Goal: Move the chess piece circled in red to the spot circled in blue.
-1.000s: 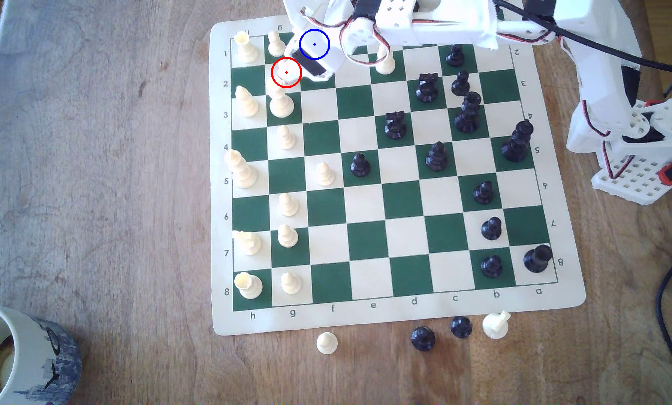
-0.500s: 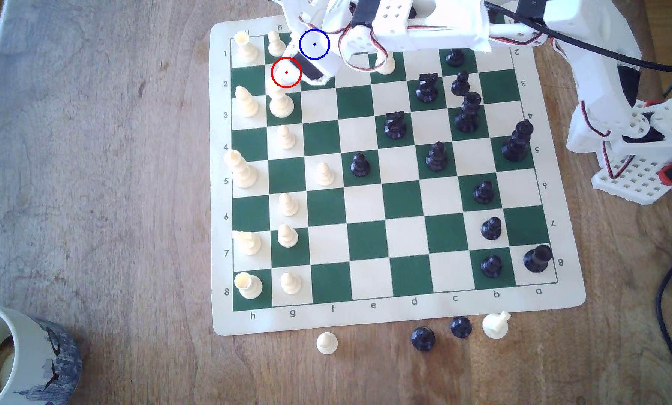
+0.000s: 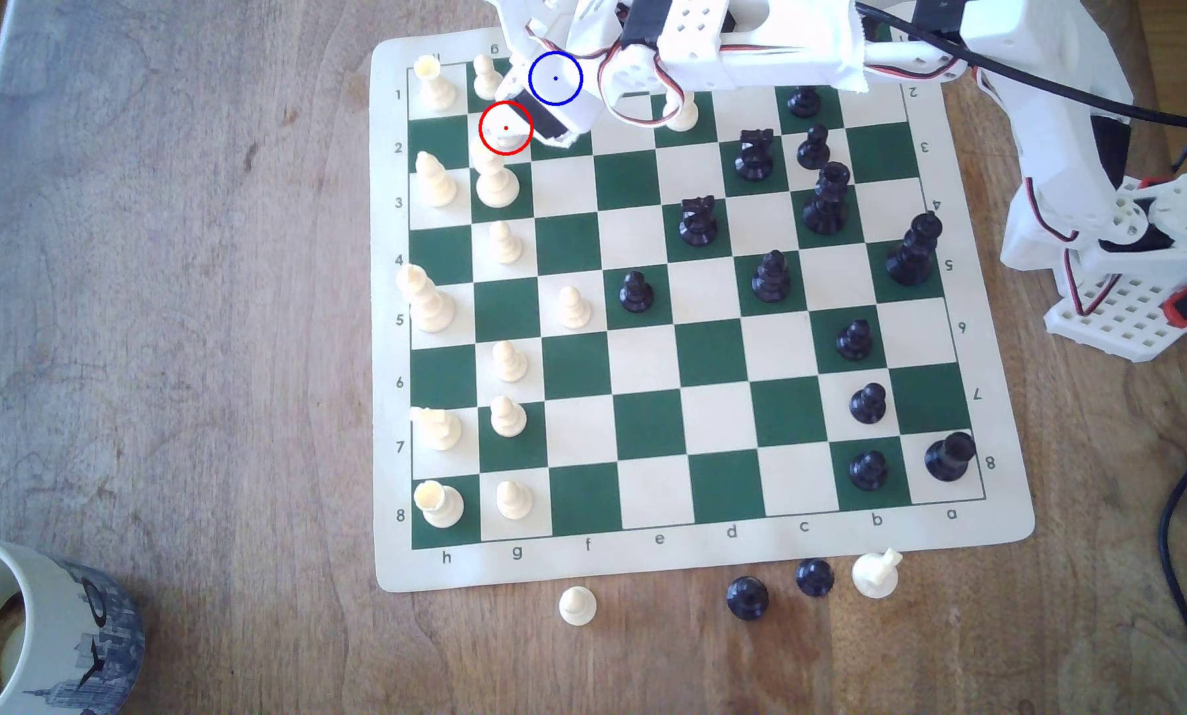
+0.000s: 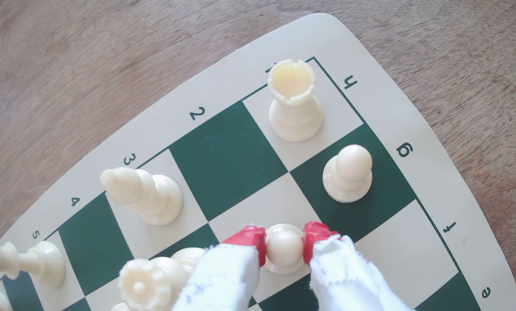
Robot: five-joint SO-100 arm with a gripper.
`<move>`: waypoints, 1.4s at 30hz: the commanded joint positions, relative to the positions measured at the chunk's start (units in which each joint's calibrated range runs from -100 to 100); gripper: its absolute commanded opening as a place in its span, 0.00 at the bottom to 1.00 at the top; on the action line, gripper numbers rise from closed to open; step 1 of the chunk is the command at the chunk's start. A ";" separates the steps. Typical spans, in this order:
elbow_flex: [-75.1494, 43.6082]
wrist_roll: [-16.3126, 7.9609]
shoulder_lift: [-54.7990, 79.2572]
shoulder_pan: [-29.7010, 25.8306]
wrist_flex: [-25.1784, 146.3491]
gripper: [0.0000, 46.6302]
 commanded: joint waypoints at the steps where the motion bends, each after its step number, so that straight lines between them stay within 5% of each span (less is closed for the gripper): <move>1: -4.86 0.10 -2.83 -0.57 -1.02 0.06; 14: -3.68 0.20 -13.69 0.45 2.67 0.03; 22: 14.36 2.64 -21.33 3.26 -4.95 0.02; 42: 21.88 4.15 -14.46 6.63 -16.83 0.02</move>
